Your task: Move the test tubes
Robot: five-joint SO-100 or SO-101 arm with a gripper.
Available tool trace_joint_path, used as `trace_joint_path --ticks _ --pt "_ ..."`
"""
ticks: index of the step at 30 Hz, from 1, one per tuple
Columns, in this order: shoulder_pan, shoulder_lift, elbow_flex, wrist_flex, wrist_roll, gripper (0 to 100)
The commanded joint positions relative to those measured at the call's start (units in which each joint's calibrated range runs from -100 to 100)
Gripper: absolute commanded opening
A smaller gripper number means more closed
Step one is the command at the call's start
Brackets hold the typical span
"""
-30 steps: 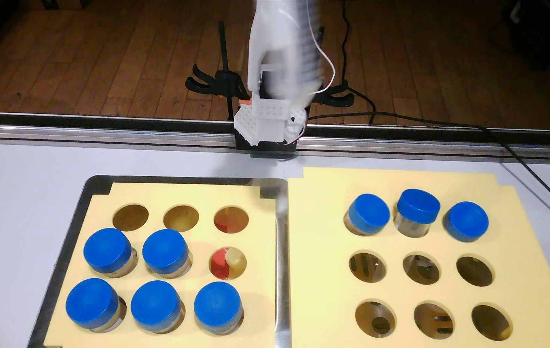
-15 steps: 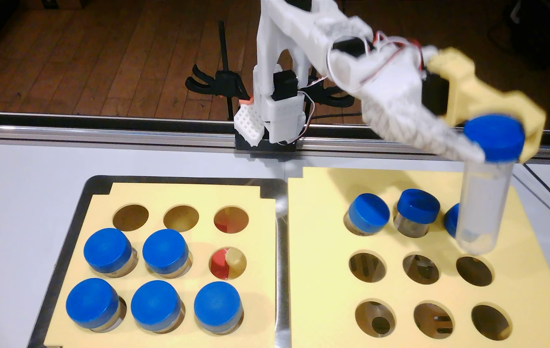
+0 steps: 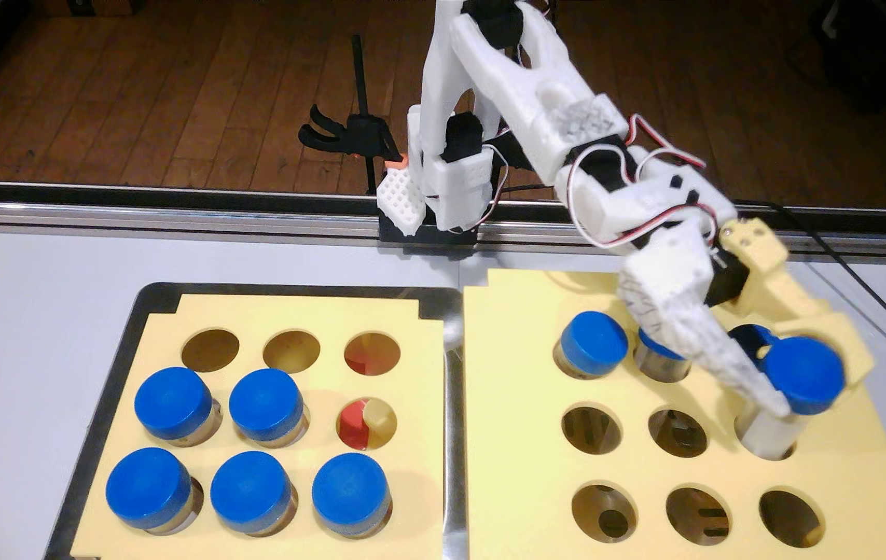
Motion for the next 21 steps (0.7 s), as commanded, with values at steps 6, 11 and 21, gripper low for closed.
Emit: trace_joint_path --ticks 6,11,21 --pt "-2.11 0.68 9.13 -0.63 -7.24 14" --pt "-0.85 0.5 8.13 -0.72 -7.35 28" --pt "7.75 -0.54 0.87 -1.11 -6.88 29"
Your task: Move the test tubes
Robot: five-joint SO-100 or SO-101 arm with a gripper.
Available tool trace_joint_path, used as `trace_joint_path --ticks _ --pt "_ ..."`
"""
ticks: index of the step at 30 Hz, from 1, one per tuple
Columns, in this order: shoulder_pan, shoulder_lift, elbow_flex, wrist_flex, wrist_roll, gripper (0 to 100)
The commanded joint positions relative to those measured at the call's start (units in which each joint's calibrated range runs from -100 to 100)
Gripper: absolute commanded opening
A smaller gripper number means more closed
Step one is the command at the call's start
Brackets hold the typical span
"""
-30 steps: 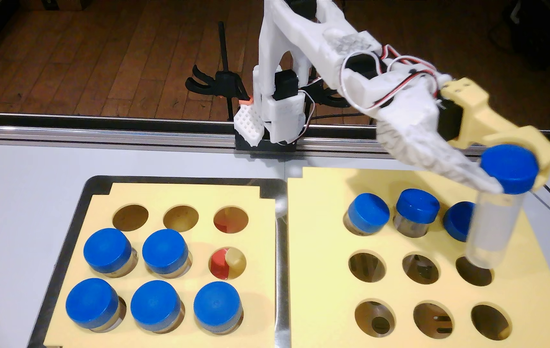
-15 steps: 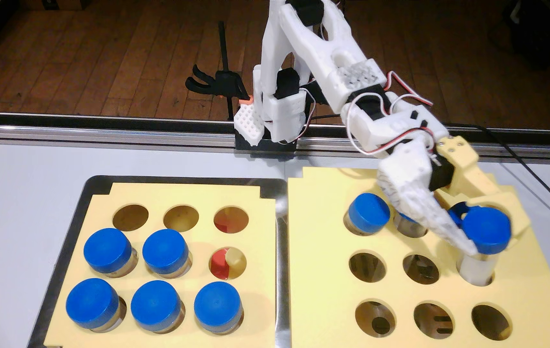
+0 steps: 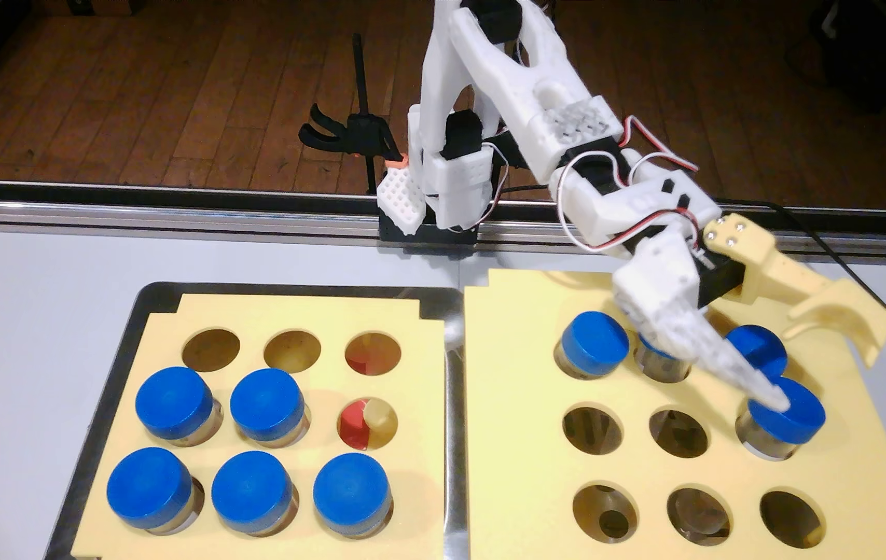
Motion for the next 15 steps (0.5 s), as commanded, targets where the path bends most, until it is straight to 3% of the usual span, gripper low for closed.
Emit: trace_joint_path --ticks 1,6,15 --pt "7.98 -1.66 -4.08 -0.14 0.33 29" --pt "23.39 -17.38 0.83 0.24 4.99 29" --pt "38.14 -42.56 30.24 0.24 4.62 29"
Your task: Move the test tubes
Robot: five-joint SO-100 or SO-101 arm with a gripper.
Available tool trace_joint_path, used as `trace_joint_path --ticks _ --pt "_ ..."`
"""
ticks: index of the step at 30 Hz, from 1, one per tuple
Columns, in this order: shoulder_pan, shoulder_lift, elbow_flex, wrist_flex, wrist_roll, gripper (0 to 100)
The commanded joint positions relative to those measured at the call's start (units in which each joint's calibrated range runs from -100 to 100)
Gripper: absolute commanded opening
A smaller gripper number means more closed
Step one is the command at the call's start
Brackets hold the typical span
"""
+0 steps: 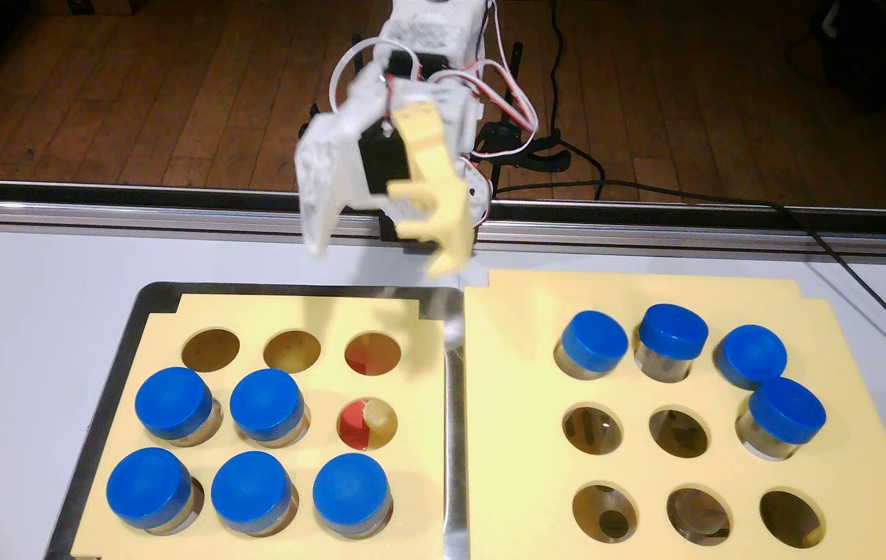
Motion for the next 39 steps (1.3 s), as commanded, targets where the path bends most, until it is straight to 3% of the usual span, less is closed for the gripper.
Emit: trace_joint_path --ticks 1,6,10,33,35,39 --pt "4.7 -13.56 17.32 -0.72 -0.18 29" --pt "5.07 -14.51 27.76 -0.63 -0.03 29" --pt "5.81 -10.26 27.21 -0.82 0.29 29" --pt "9.22 20.05 -3.74 -1.01 4.58 28" --pt "9.22 20.92 -4.74 -1.11 4.52 25" --pt "8.99 21.18 -5.74 -1.11 4.47 10"
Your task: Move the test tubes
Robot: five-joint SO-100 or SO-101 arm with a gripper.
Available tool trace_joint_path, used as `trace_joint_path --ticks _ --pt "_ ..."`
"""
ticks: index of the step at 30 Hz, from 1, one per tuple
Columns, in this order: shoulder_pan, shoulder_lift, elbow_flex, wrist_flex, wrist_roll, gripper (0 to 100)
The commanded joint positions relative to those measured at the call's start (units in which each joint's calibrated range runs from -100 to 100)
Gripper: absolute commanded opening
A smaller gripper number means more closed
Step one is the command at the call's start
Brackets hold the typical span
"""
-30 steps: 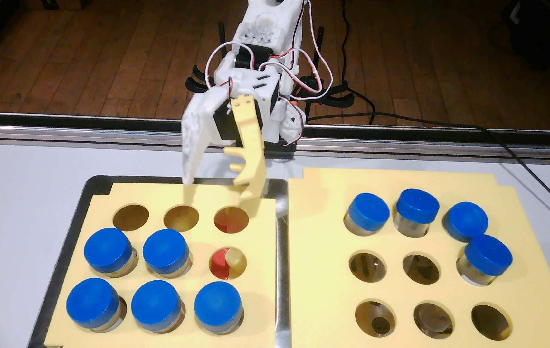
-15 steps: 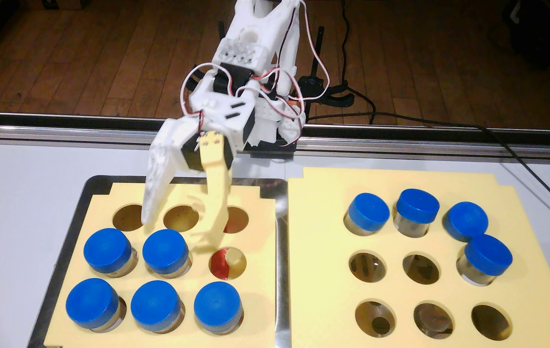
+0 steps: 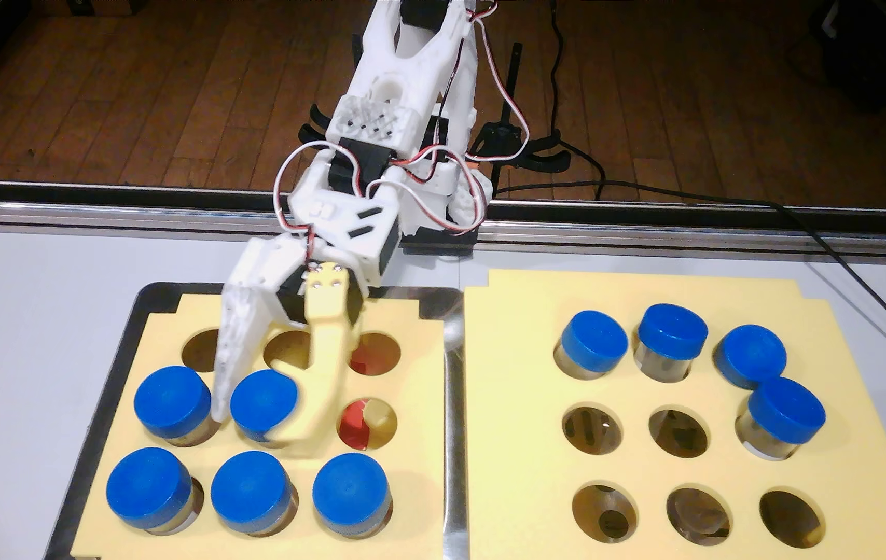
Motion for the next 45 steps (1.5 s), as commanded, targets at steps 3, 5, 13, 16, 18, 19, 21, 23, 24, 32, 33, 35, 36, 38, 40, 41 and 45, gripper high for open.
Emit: trace_joint_path --ticks 3,5,13,16,18,19,21,23,24,32,33,35,36,38,40,41,45 --pt "0.49 -0.27 -2.74 -1.11 -0.24 3" --pt "0.34 -0.44 -2.74 -1.11 -0.24 3" --pt "0.04 -16.07 -9.55 -1.11 -0.29 3" --pt "-0.62 -23.02 -12.46 -1.2 -0.29 3" --pt "-2.48 -25.54 -13.73 -1.2 -0.29 3" --pt "-3.59 -26.49 -14.45 -1.2 -0.29 3" --pt "-8.55 -27.71 -16.36 -1.3 -0.29 3" --pt "-13.07 -27.71 -16.72 -1.3 -0.29 3" --pt "-15.37 -27.54 -16.45 -1.3 -0.29 3" --pt "-30.56 -17.72 -15.82 -1.3 -0.34 3" --pt "-31.23 -16.77 -15.82 -1.2 -0.34 3" --pt "-32.49 -14.42 -15.82 -1.2 -0.34 3" --pt "-33.53 -12.34 -16.09 -1.2 -0.34 3" --pt "-34.41 -10.51 -16.54 -1.2 -0.34 3" --pt "-35.16 -9.21 -16.54 -1.2 -0.34 3" --pt "-35.9 -8.17 -16.27 -1.2 -0.34 3" --pt "-36.79 -6.69 -15.72 -1.11 -0.34 3"
